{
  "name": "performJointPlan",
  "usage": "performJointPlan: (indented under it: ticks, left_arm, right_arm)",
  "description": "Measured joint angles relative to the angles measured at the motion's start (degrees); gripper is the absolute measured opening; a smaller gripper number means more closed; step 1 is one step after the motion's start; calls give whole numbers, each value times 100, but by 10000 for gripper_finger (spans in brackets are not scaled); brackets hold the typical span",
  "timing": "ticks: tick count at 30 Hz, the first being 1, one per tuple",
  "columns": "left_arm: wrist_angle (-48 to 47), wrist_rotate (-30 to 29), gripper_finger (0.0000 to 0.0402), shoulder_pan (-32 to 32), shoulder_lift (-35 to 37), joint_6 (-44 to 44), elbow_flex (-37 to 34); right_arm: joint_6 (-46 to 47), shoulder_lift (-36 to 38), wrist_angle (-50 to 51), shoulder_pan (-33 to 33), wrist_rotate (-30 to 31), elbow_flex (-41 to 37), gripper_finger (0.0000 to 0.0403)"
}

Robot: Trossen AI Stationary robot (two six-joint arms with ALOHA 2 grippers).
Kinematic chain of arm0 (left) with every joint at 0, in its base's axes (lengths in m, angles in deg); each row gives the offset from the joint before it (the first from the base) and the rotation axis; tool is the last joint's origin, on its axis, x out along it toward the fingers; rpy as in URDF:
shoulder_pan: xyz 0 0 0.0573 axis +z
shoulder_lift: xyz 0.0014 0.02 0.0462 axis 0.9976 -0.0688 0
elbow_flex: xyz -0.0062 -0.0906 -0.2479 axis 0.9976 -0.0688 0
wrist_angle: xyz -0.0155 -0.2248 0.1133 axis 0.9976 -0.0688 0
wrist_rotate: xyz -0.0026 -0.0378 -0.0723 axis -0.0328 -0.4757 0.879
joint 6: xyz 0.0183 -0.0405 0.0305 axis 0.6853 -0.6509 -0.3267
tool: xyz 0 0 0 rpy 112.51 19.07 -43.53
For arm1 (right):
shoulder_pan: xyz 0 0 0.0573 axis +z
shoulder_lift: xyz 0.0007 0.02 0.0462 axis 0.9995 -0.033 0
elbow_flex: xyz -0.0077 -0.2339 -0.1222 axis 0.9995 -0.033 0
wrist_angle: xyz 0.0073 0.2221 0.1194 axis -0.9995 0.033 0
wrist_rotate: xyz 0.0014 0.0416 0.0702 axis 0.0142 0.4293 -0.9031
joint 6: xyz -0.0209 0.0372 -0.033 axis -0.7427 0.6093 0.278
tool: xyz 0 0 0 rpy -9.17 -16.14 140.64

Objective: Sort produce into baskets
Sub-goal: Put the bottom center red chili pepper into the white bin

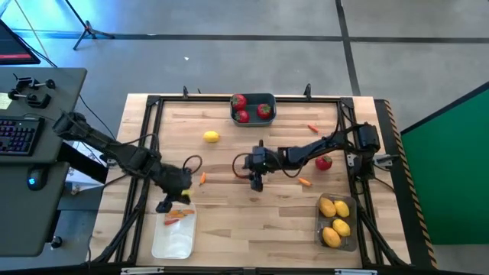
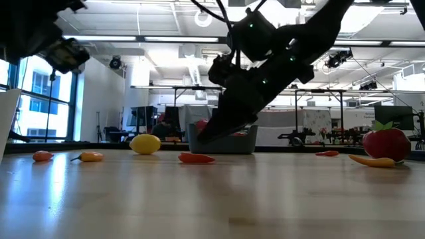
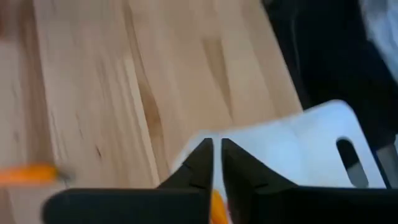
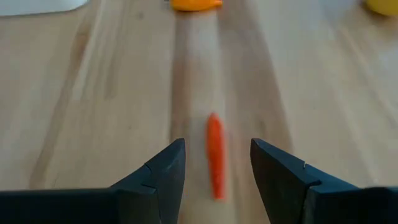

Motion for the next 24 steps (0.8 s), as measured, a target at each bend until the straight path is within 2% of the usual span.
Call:
performJointPlan:
  ticks: [9, 12, 14, 17, 19, 24]
  left_arm:
    - [790, 809, 1, 1126, -37, 1177, 0]
    - [947, 1087, 1, 1482, -149, 1502, -2]
    - [1381, 1457, 0, 1714, -234, 1649, -104]
    - [2603, 2162, 0, 2101, -362, 1502, -587]
    - [3353, 2385, 0, 2336, -447, 1216, -943]
    - [4334, 2107, 1, 2661, -540, 832, -1436]
  right_arm:
    - [45, -129, 419, 97, 448, 0, 158]
    - [81, -142, 390, 85, 180, 0, 144]
    - [60, -181, 335, 89, 78, 4, 132]
    - [108, -278, 335, 93, 53, 5, 111]
    - [109, -345, 304, 92, 31, 13, 96]
    - [107, -390, 215, 89, 54, 18, 49]
